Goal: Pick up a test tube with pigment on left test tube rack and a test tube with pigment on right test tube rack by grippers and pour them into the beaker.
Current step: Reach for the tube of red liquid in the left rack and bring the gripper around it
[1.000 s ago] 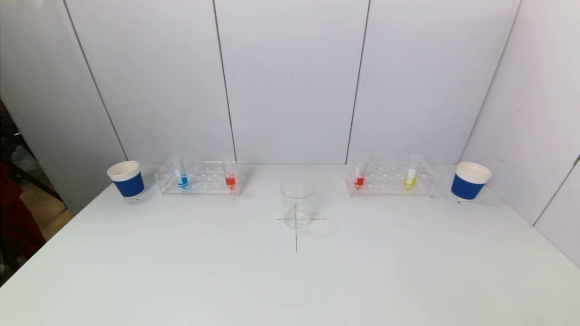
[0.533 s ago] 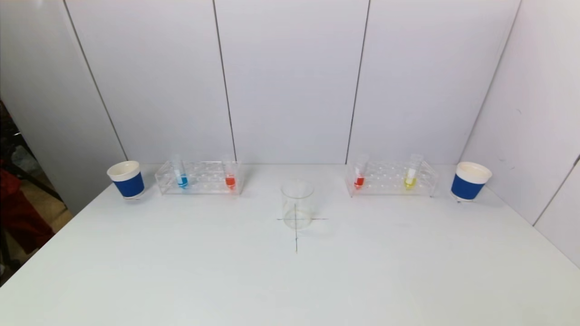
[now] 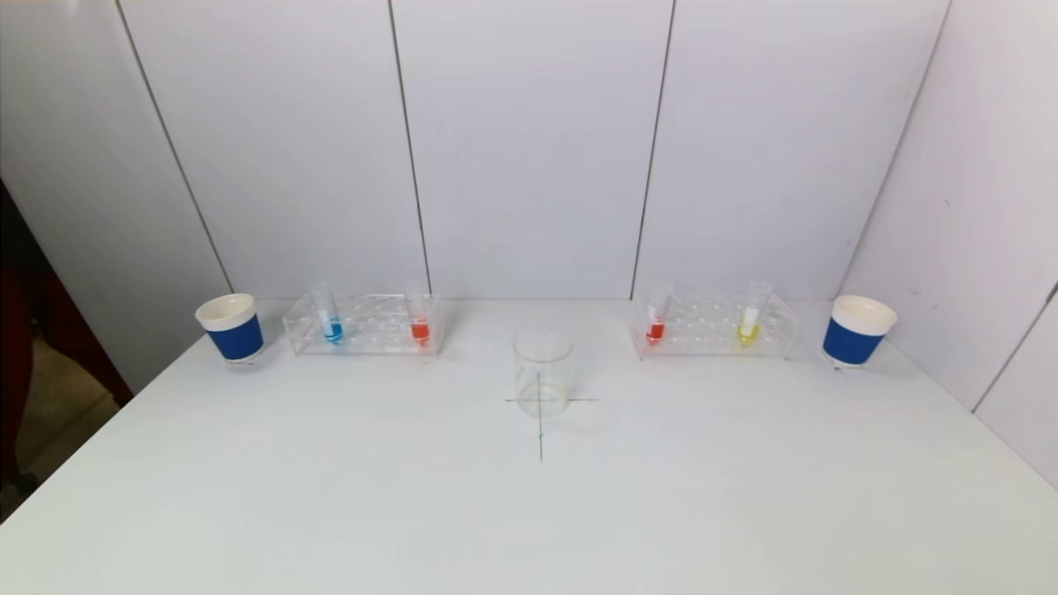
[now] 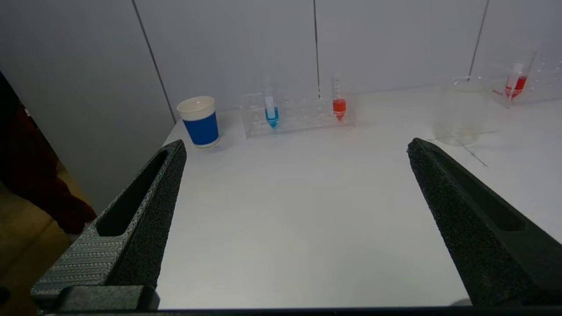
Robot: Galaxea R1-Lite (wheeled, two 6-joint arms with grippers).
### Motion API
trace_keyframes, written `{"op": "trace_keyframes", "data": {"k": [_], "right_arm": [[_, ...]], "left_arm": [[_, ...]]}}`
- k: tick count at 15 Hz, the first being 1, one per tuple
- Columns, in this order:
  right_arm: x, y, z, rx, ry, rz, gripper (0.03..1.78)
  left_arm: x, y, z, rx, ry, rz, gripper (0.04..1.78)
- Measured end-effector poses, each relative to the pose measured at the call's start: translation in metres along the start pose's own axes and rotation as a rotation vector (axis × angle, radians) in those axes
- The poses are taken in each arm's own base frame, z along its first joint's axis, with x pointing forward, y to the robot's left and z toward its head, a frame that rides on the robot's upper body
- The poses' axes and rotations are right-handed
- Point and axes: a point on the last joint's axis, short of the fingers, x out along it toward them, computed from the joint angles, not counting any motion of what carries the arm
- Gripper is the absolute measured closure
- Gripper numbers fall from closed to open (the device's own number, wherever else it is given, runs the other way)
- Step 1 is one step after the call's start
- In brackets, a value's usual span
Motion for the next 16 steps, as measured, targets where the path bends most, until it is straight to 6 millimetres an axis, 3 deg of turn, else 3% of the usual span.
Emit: {"op": "trace_keyframes", "data": {"k": [4, 7, 10, 16], "right_arm": [[0.0, 0.0, 0.0, 0.0, 0.0, 0.0, 0.04], [0.0, 0.0, 0.0, 0.0, 0.0, 0.0, 0.04], [0.0, 0.0, 0.0, 0.0, 0.0, 0.001, 0.04], [0.0, 0.0, 0.0, 0.0, 0.0, 0.001, 0.04]], "left_arm": [[0.039, 0.008, 0.074, 0.01, 0.011, -0.009, 0.06], [0.088, 0.012, 0.096, 0.016, 0.047, -0.048, 0.06], [0.133, 0.01, 0.086, 0.004, 0.085, -0.126, 0.06], [0.19, -0.007, 0.044, -0.021, 0.159, -0.255, 0.06]]}}
